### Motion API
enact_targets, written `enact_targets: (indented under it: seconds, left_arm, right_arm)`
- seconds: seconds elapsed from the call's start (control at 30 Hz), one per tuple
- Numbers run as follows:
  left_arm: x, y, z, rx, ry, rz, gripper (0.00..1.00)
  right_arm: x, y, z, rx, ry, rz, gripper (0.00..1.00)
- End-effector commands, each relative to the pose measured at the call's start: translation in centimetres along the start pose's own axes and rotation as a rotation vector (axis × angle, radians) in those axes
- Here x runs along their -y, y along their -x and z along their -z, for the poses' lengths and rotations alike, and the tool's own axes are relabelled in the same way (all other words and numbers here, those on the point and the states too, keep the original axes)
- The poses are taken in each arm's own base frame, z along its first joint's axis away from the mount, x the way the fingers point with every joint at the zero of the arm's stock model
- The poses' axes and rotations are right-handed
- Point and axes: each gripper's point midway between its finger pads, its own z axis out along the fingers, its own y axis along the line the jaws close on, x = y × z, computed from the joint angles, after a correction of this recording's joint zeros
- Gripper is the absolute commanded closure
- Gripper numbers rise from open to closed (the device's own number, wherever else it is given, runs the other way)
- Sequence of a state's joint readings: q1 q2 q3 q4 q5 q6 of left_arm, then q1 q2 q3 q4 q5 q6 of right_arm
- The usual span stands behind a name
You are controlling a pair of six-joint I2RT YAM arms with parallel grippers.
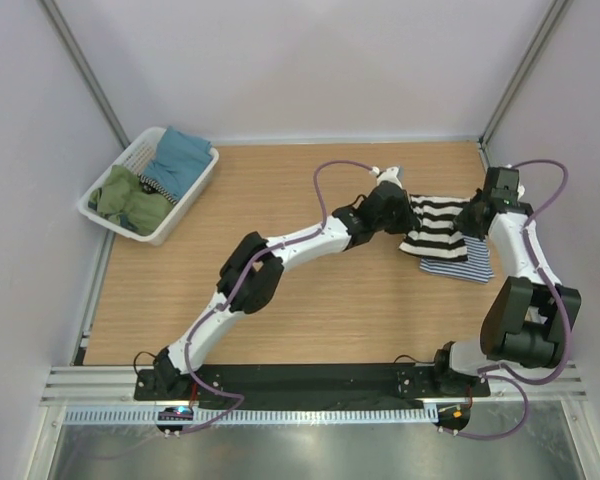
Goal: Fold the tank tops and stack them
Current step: Neatly place the folded tank top to the corner
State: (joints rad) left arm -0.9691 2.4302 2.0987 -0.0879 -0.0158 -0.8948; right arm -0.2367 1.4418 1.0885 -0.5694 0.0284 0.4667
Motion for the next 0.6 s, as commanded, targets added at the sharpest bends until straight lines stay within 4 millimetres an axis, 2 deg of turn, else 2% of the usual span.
enact_targets:
  seconds: [0.0,0.07,0.13,0.17,0.2,0.23,0.37,0.57]
  left_arm:
    - [4.4,0.1,-0.7,0.036,-0.113,0.023,1.00]
    - [4.5,-1.1,-1.4,0.028,-0.123,0.031,1.00]
    - [5.2,-1.0,-1.9,0.047,-0.156,0.057,1.00]
    - [4.8,-1.9,-2.6,0.040,-0.155,0.063,1.00]
    - [5.0,-1.9,-2.8,0.045,-0.162,0.066,1.00]
    - [5.7,-1.9,-2.8,0.053,-0.175,0.067,1.00]
    - [6.3,-2.6,-3.3,0.069,-0.188,0.060,1.00]
    - [7.3,-2.8,-3.0,0.099,-0.191,0.022,1.00]
  right_arm:
    - [1.2,1.0,0.7,0.040,-0.011,-0.029,0.99]
    - [2.2,1.3,0.6,0.048,-0.030,-0.055,0.99]
    - [3.2,1.2,0.3,0.049,-0.051,-0.076,0.99]
    - [3.7,1.5,0.2,0.059,-0.057,-0.091,0.99]
    - [4.2,1.4,-0.1,0.055,-0.070,-0.097,0.99]
    - [4.4,1.4,-0.3,0.054,-0.077,-0.105,0.99]
    - [5.1,1.6,-1.2,0.043,-0.089,-0.125,0.99]
    - [5.6,2.2,-1.6,0.041,-0.084,-0.156,0.99]
